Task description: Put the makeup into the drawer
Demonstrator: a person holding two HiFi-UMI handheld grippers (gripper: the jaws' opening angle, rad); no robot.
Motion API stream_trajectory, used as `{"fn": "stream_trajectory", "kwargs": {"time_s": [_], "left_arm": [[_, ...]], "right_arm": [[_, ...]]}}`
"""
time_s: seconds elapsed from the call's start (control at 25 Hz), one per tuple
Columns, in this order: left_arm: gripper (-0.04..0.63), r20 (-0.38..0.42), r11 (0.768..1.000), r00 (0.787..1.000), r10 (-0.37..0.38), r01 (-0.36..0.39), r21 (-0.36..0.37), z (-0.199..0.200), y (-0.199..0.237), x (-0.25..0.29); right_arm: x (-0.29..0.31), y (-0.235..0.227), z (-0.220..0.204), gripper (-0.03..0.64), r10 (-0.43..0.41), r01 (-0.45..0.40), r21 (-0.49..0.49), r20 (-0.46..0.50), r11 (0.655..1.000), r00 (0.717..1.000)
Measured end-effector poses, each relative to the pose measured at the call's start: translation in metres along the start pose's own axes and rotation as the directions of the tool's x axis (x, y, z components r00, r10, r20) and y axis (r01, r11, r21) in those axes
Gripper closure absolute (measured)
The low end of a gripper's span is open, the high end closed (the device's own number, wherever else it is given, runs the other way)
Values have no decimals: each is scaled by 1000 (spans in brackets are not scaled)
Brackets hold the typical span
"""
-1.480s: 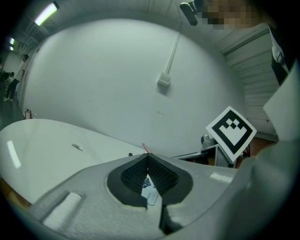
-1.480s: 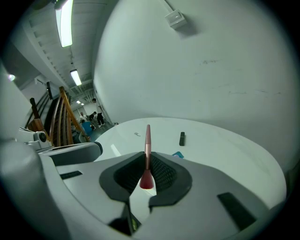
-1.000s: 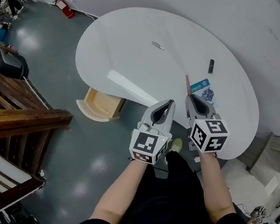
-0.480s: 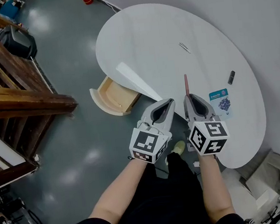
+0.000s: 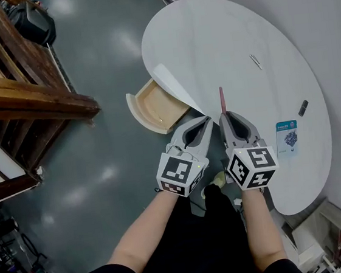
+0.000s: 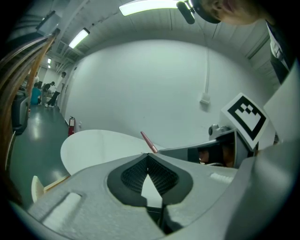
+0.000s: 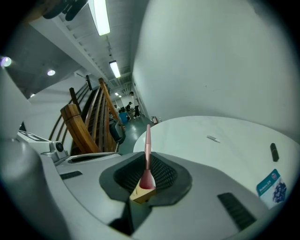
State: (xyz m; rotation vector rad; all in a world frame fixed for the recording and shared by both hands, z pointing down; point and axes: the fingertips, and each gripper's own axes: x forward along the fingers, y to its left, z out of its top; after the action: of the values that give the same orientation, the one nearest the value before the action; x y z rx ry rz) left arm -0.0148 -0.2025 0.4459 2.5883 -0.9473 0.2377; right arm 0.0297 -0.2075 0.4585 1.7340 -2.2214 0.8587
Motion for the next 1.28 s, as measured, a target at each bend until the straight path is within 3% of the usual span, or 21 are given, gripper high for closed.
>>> {"fn": "stream_trajectory", "kwargs": {"time_s": [0.6,1.28], "left_arm": [[586,3,982,984,177,-176,-64,-21,117,-47],[586,-27,960,967,254,-256,-118,-82,205,-54]], "right_arm": [[90,88,-24,563,167,-171,-48,-67,984,984],[178,122,-107,563,239,-259,-97,-180,961,954]]}}
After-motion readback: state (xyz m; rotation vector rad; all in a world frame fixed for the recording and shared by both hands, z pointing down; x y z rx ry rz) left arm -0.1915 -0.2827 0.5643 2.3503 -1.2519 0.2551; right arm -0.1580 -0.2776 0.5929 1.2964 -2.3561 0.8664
